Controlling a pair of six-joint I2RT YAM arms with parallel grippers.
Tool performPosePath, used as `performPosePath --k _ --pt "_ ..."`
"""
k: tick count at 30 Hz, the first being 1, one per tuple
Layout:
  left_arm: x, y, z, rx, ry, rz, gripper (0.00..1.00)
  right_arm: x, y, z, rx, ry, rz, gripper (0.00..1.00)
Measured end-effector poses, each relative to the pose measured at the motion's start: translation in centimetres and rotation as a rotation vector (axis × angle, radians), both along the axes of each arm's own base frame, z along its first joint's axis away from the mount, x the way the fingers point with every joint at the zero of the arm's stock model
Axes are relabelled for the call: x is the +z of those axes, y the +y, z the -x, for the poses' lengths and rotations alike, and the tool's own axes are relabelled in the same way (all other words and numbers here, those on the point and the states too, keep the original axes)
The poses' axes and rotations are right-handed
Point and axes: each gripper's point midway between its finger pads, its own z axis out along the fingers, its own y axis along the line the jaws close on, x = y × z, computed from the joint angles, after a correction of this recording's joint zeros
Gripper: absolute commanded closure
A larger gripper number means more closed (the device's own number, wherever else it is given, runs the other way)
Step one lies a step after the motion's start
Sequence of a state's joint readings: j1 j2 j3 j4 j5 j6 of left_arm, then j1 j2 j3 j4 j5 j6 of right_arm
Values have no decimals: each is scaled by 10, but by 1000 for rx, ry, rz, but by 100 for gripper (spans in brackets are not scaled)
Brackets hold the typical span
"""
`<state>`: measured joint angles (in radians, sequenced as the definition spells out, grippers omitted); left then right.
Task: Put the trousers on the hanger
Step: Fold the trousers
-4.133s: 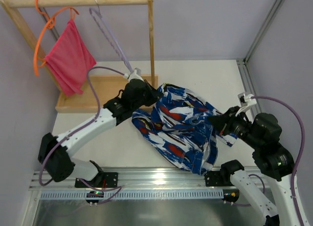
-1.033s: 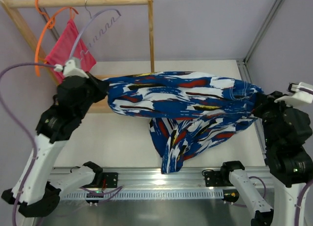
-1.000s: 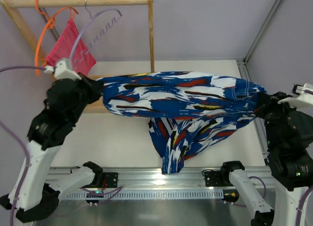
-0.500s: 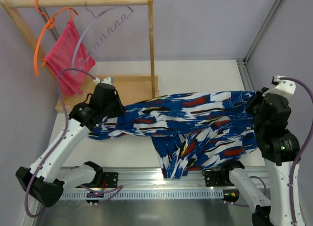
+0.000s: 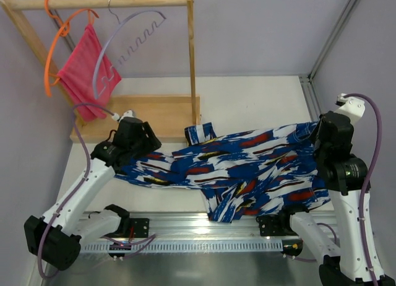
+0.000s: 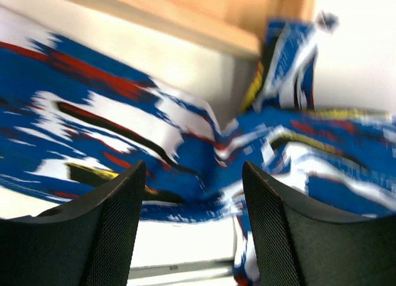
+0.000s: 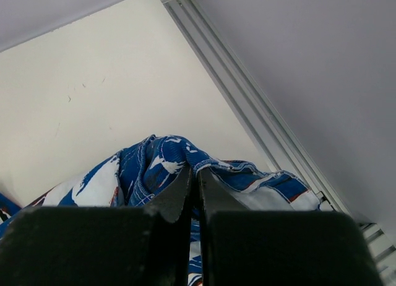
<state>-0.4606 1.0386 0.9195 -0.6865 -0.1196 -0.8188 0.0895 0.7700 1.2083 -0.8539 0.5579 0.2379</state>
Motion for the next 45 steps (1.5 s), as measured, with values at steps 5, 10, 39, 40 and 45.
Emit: performPosePath --k 5,10,39,40,45 --pt "3 63 -19 266 -28 -34 39 -2 0 2 -3 -13 -5 96" --pt "-10 111 -24 496 23 -50 39 -19 -11 5 -87 7 -7 96" --pt "-159 205 47 1149 531 -25 69 -43 -30 4 -222 -39 -15 96" --pt "-159 208 48 1178 539 -4 71 -42 -30 5 -222 -43 -15 96" --pt "-158 219 58 1288 548 66 73 -42 -30 5 -220 -42 -15 96"
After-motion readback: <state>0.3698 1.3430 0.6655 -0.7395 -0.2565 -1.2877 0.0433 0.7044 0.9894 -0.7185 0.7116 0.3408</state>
